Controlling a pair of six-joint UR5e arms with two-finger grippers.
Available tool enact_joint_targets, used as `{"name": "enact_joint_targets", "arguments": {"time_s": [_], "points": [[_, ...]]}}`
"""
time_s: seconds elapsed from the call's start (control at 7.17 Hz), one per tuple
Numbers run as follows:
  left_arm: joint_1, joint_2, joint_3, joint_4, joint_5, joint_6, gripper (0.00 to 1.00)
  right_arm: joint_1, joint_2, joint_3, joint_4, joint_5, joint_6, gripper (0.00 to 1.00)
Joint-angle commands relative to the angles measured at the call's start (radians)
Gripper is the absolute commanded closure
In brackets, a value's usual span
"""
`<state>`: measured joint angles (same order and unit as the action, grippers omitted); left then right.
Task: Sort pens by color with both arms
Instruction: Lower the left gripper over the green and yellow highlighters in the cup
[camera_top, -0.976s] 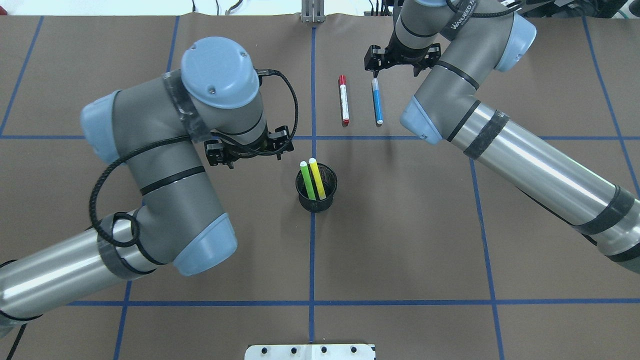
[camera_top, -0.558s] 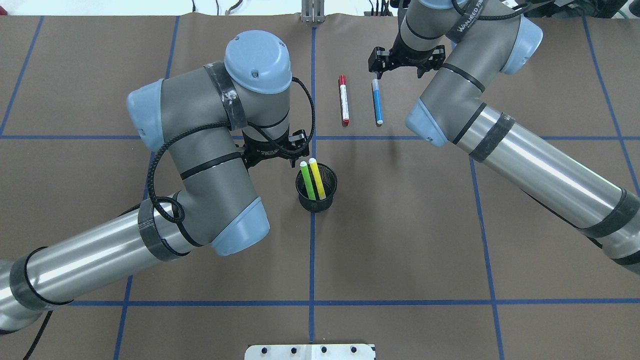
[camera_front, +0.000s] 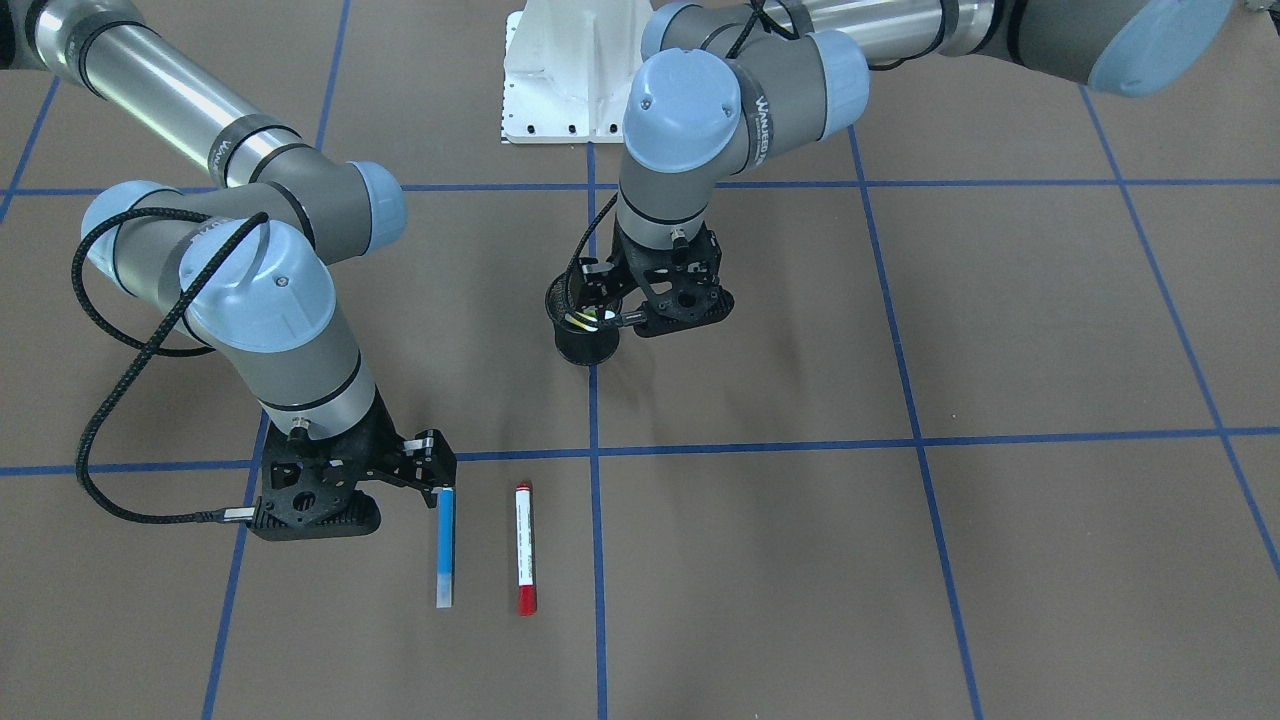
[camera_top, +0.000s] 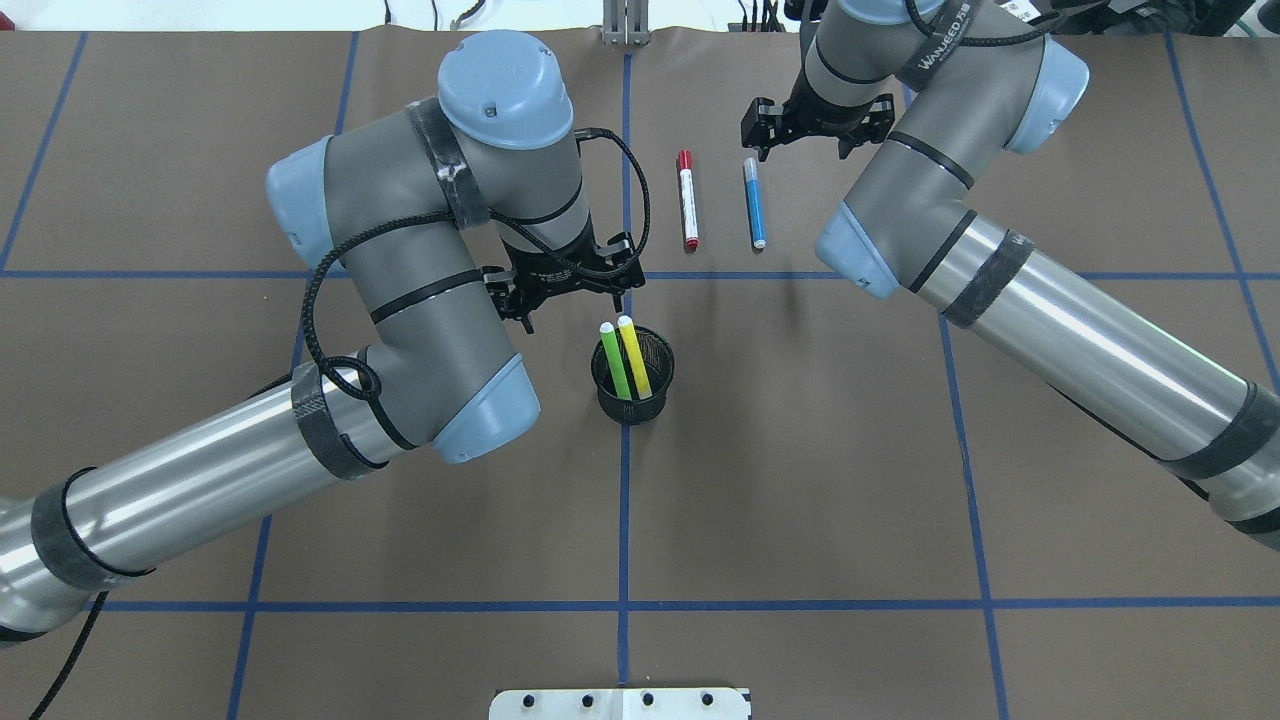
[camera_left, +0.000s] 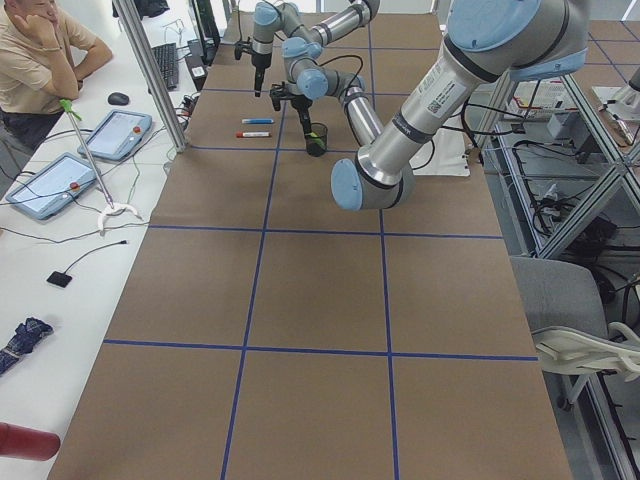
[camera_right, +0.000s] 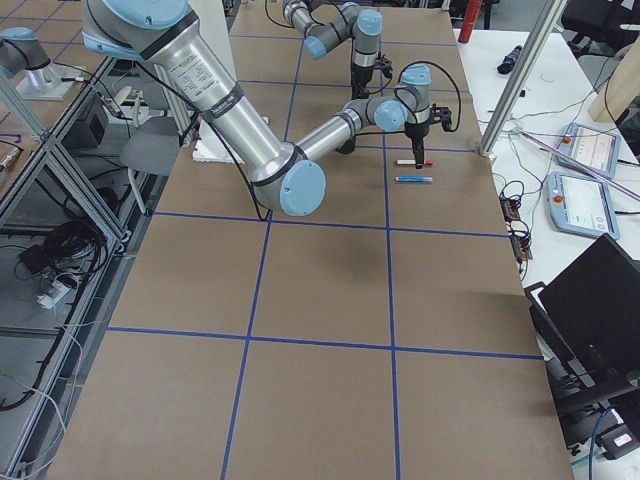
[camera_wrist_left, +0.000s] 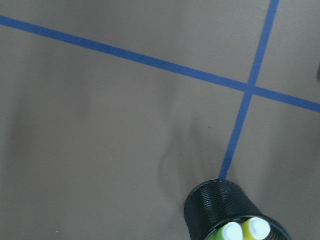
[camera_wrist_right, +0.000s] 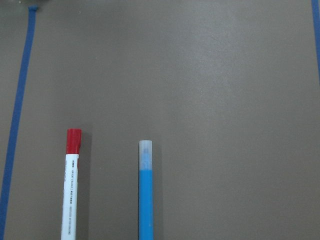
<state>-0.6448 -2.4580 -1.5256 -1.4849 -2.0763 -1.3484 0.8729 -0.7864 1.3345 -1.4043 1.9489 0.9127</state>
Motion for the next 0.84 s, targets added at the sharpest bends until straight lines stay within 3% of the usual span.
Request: {"name": "enact_joint_targets", "arguments": {"time_s": [0.0, 0.28, 0.56, 0.7], "points": [[0.004, 0.001, 0.015, -0.046, 0.004, 0.002, 0.21, -0.002, -0.001, 0.0, 0.002, -0.001, 0.0, 0.01], [0.004, -0.002, 0.008, -0.049, 0.005, 0.009, 0.44, -0.003, 0.001, 0.0, 0.002, -0.002, 0.0, 0.01], [0.004, -0.004, 0.01, -0.06, 0.004, 0.011, 0.54, -0.003, 0.001, 0.0, 0.002, -0.004, 0.0, 0.01], [0.004, -0.004, 0.015, -0.061, 0.005, 0.011, 0.54, -0.003, -0.001, -0.002, 0.002, -0.005, 0.0, 0.01]]}}
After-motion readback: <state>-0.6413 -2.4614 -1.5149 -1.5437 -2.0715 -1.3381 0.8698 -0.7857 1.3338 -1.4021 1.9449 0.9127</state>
